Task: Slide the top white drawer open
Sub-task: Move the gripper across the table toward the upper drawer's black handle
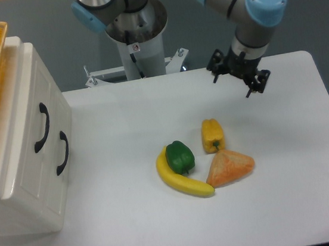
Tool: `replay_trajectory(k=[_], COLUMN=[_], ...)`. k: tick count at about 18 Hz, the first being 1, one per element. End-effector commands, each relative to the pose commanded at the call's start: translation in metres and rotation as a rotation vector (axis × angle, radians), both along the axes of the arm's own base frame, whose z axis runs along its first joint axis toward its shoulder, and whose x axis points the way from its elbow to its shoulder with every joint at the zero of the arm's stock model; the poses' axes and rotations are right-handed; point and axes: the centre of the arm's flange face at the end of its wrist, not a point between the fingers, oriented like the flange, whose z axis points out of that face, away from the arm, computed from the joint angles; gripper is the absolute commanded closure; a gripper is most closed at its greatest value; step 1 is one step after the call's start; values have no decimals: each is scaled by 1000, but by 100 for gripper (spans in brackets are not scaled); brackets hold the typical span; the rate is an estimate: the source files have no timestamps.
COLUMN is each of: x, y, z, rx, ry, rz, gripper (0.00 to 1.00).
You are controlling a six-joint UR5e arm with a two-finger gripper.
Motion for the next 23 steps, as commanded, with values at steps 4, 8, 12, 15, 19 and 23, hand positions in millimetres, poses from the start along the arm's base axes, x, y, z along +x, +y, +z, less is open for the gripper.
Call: replay_trajectory(k=[4, 8, 12, 15, 19, 23], x=[26, 50, 82, 103, 134, 162], y=[28, 55, 85, 101, 127, 144], z=[7, 12, 13, 14, 19, 24], rx=[-26, 26, 26, 22, 1, -11], ry=[-28, -81, -113, -136, -141, -141], rz=[54, 147, 211, 264, 337, 357], gripper=[0, 0, 0, 0, 0, 0])
